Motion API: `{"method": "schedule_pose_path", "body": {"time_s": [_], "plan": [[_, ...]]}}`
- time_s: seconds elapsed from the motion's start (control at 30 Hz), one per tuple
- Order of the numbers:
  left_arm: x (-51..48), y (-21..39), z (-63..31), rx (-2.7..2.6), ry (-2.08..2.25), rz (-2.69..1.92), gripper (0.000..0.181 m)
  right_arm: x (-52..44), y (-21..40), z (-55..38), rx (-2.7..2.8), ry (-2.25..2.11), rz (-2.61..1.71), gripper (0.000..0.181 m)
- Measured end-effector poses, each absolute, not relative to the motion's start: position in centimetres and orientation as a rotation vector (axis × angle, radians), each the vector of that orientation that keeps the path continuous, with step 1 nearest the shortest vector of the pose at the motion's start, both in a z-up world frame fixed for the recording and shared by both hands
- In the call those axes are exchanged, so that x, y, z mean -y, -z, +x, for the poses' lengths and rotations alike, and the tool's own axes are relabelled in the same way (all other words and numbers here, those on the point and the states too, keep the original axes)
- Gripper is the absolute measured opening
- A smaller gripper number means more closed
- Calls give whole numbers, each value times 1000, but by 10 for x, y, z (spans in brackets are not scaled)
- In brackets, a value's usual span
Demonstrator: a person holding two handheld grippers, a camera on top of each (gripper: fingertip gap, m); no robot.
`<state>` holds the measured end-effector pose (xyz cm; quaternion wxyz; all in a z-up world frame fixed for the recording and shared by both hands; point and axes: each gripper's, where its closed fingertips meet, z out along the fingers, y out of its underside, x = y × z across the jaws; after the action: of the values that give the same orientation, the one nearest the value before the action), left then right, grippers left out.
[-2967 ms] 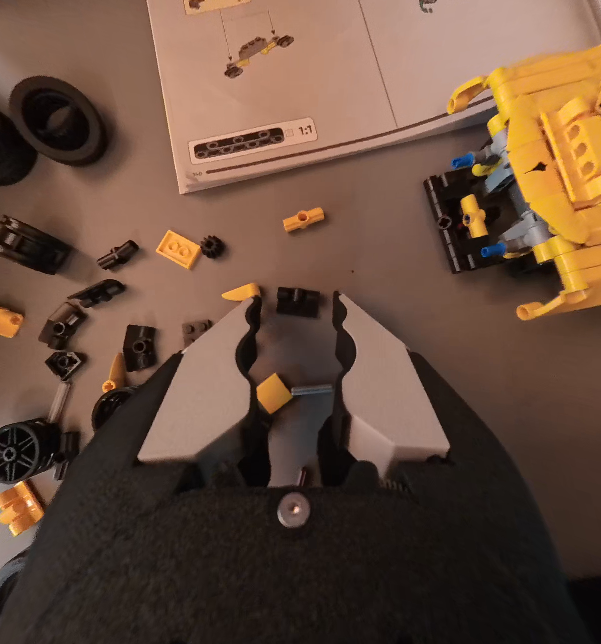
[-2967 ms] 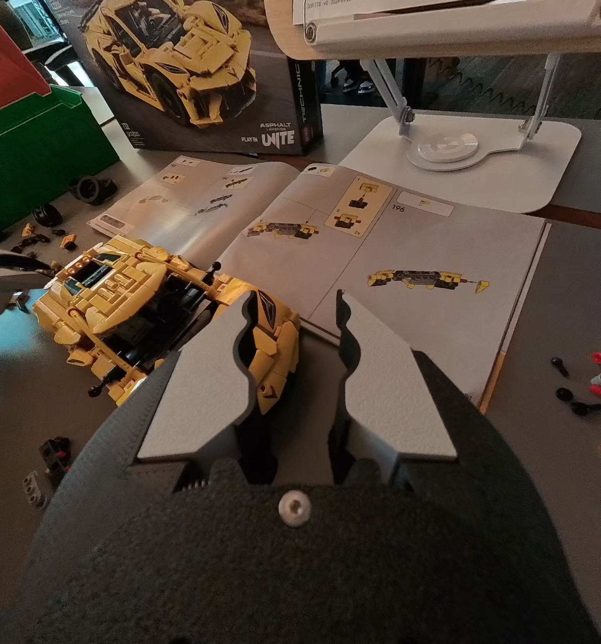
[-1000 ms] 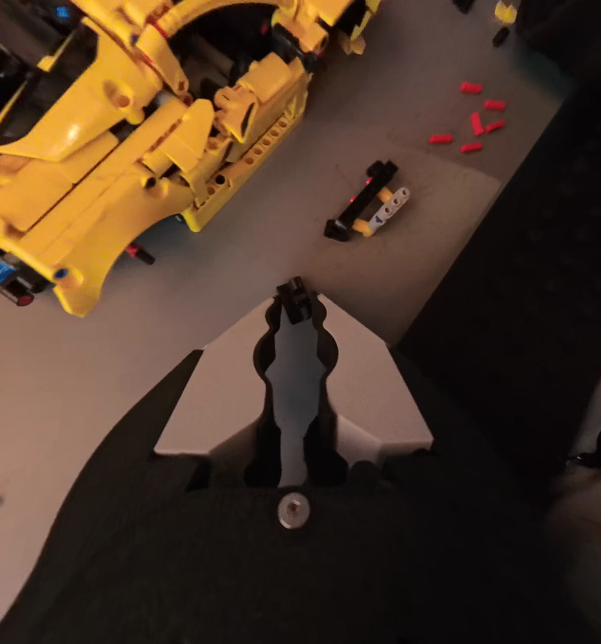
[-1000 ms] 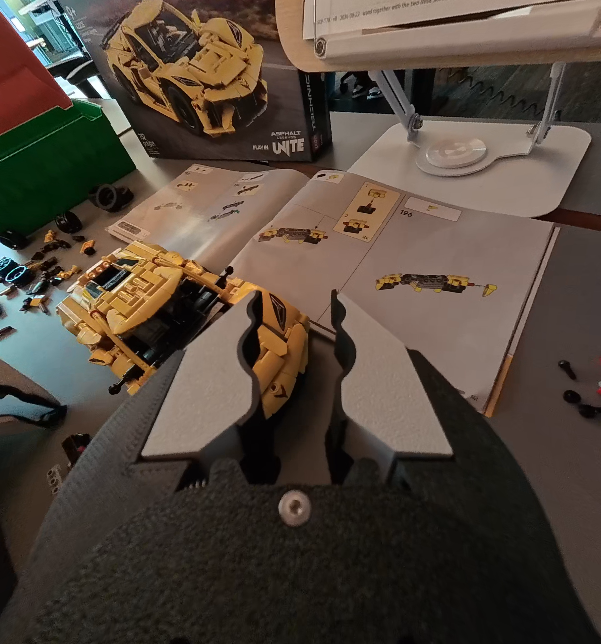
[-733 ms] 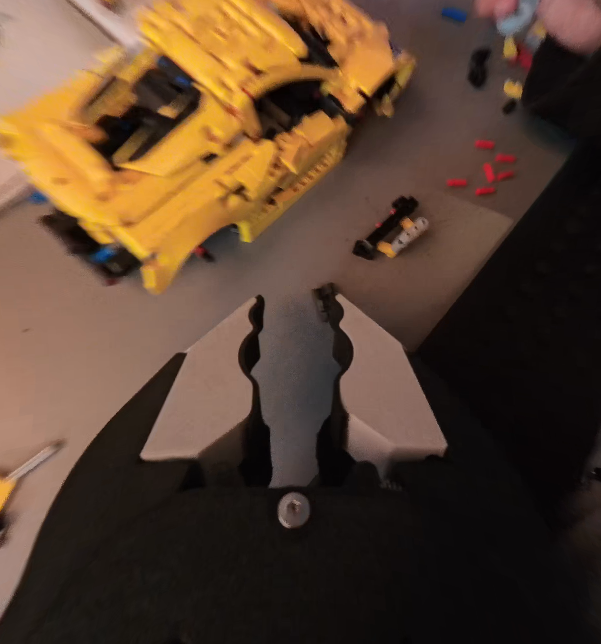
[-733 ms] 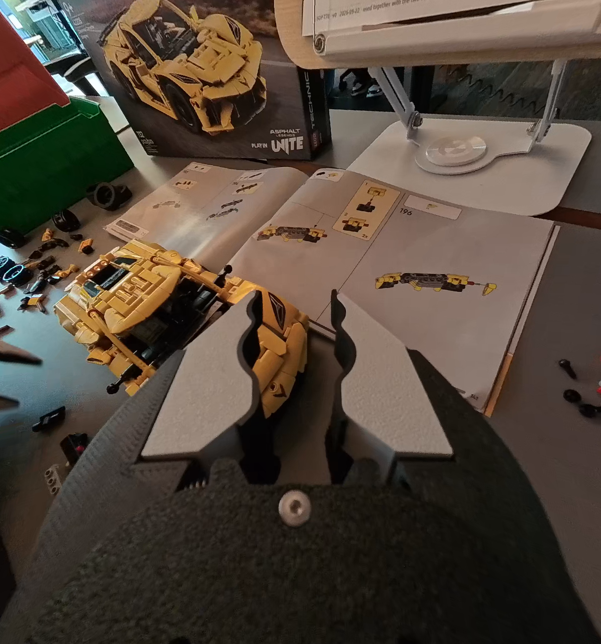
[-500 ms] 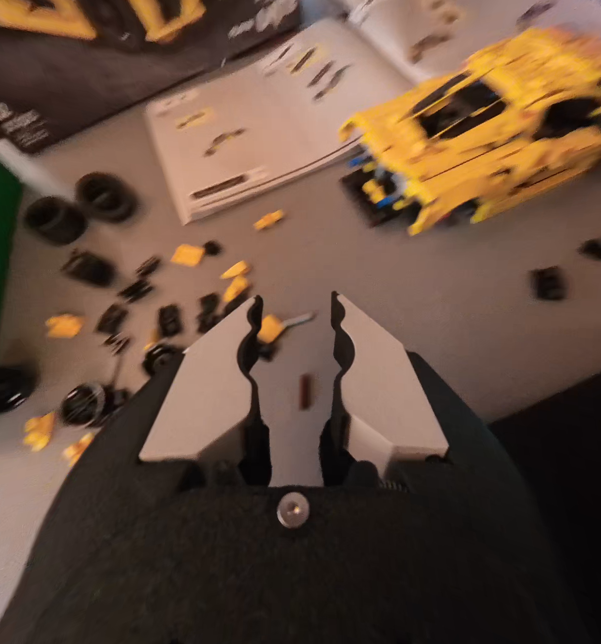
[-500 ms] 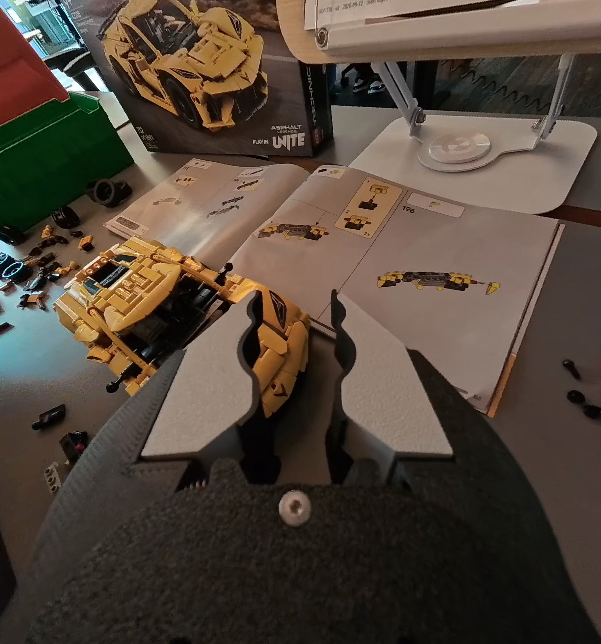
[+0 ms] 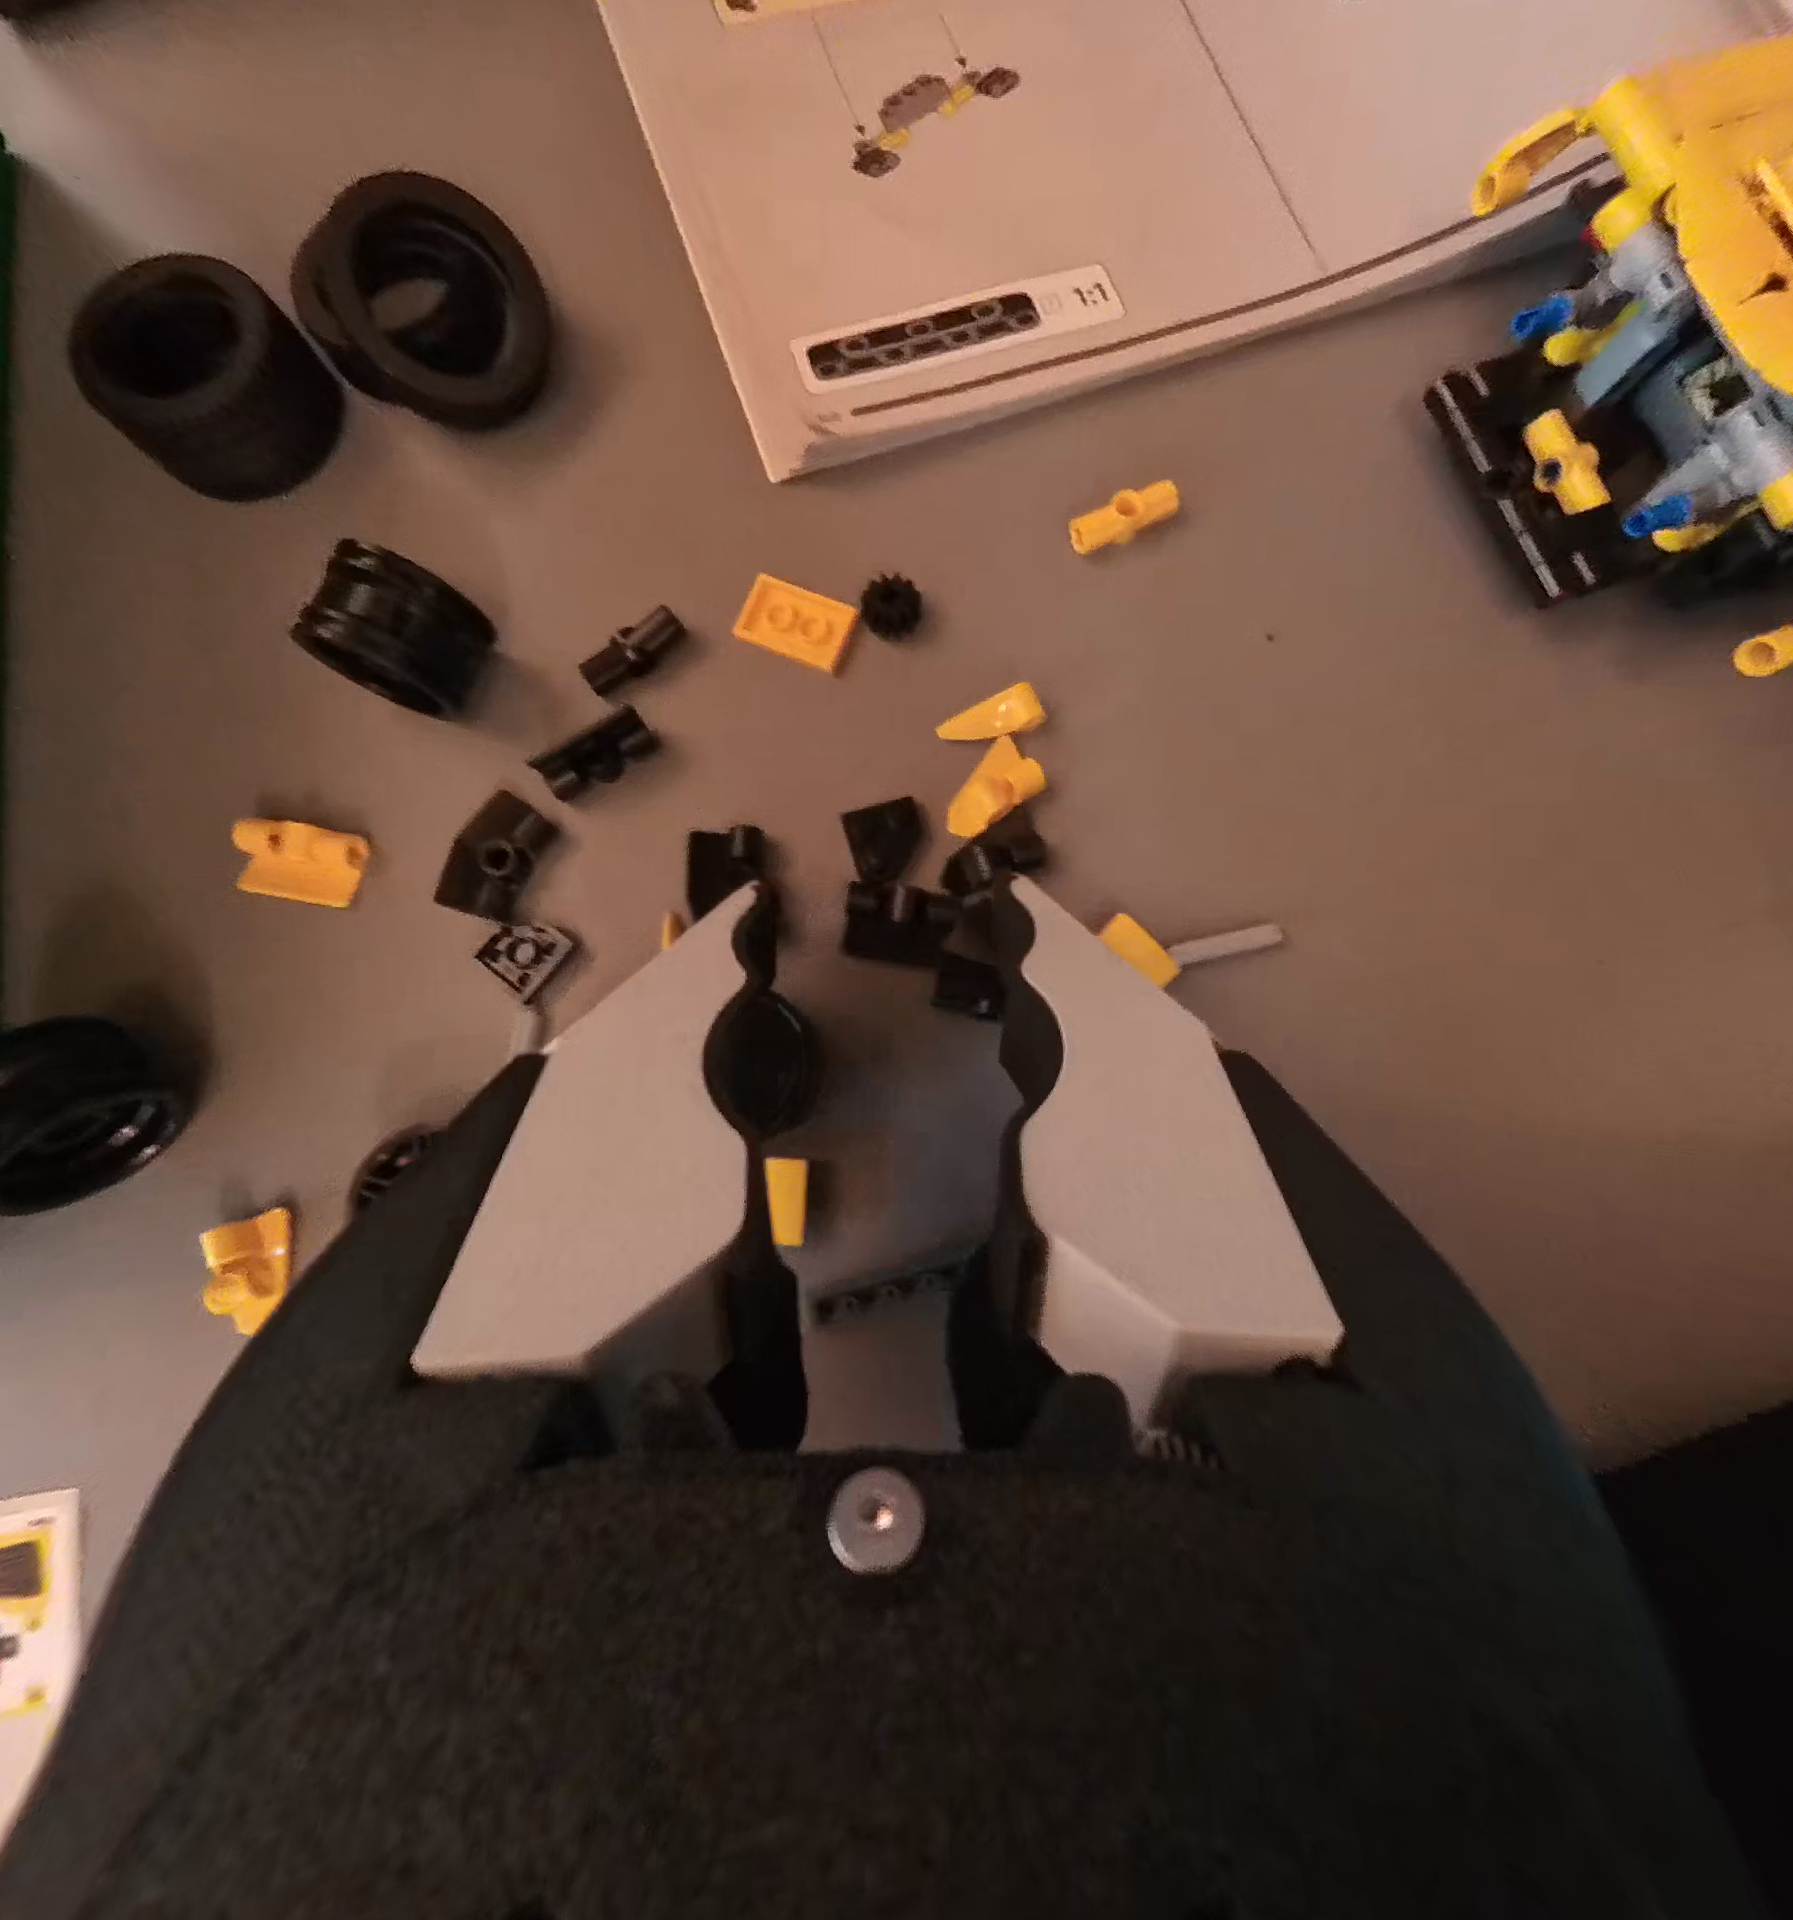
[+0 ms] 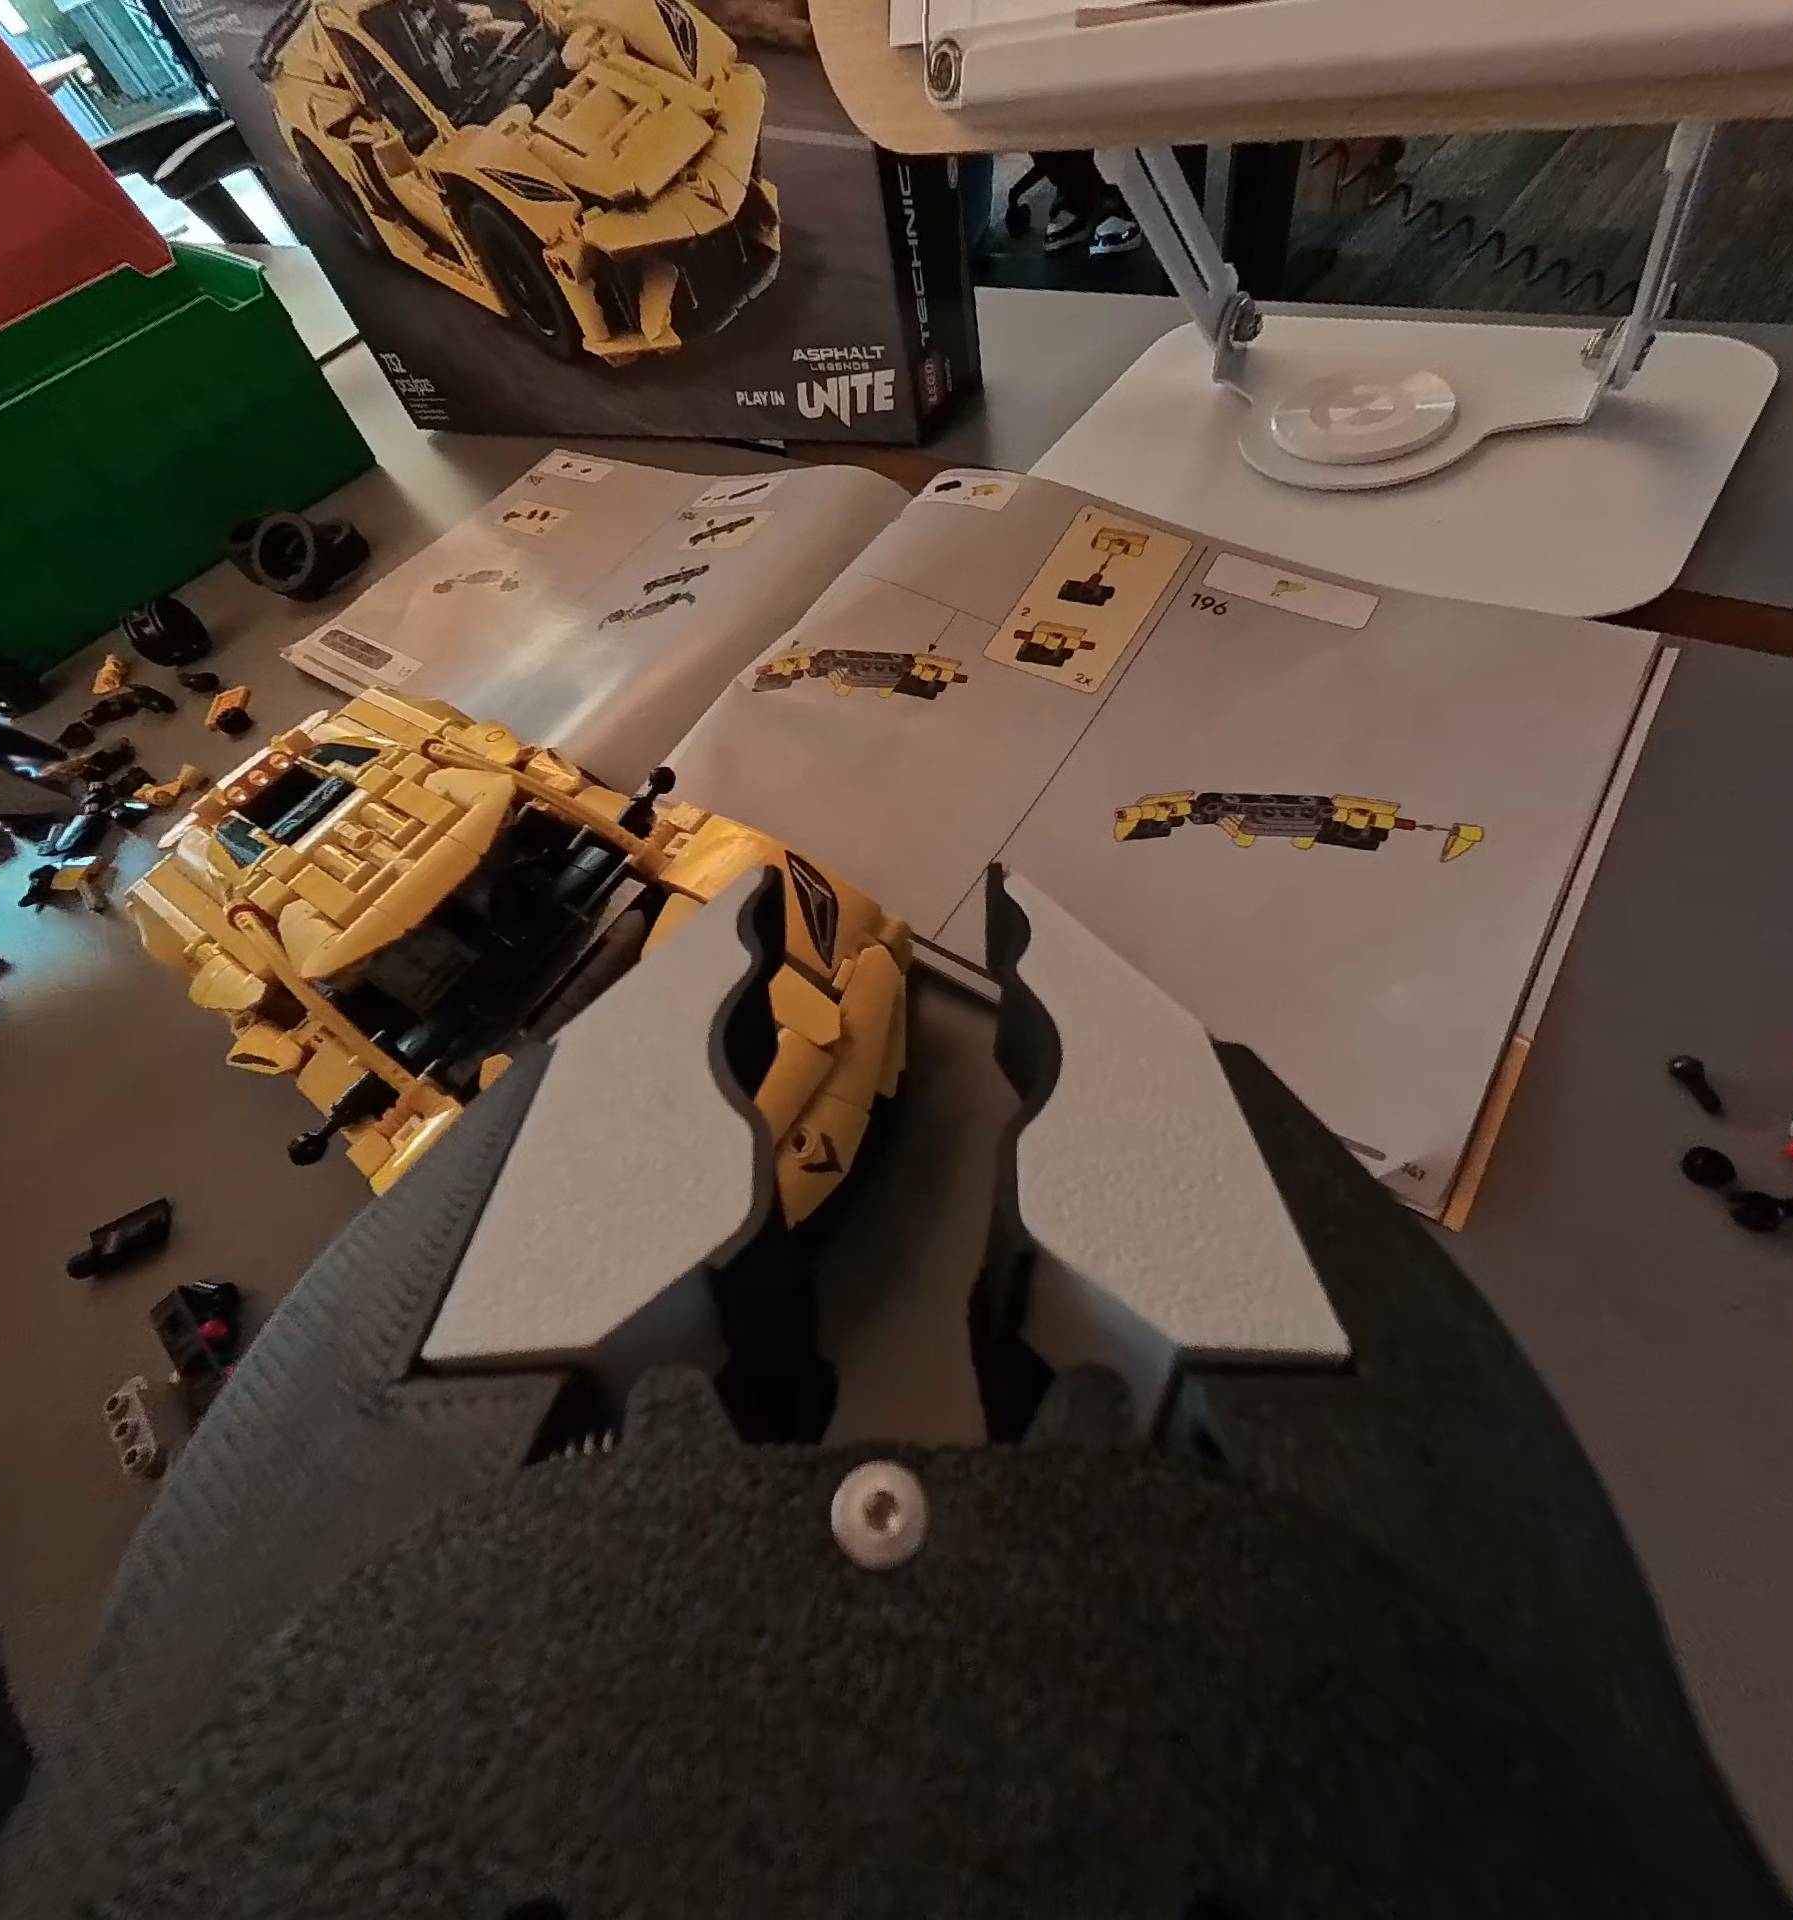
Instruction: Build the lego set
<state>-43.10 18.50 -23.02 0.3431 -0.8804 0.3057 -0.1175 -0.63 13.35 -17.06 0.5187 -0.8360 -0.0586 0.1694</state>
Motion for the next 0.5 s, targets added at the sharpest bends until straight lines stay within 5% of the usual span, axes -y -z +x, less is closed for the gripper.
{"method": "schedule_pose_path", "body": {"time_s": [0.5], "plan": [[-182,242,-426,-881,339,-2347,41,-134,177,-7,142,-418,-2027,36]]}}
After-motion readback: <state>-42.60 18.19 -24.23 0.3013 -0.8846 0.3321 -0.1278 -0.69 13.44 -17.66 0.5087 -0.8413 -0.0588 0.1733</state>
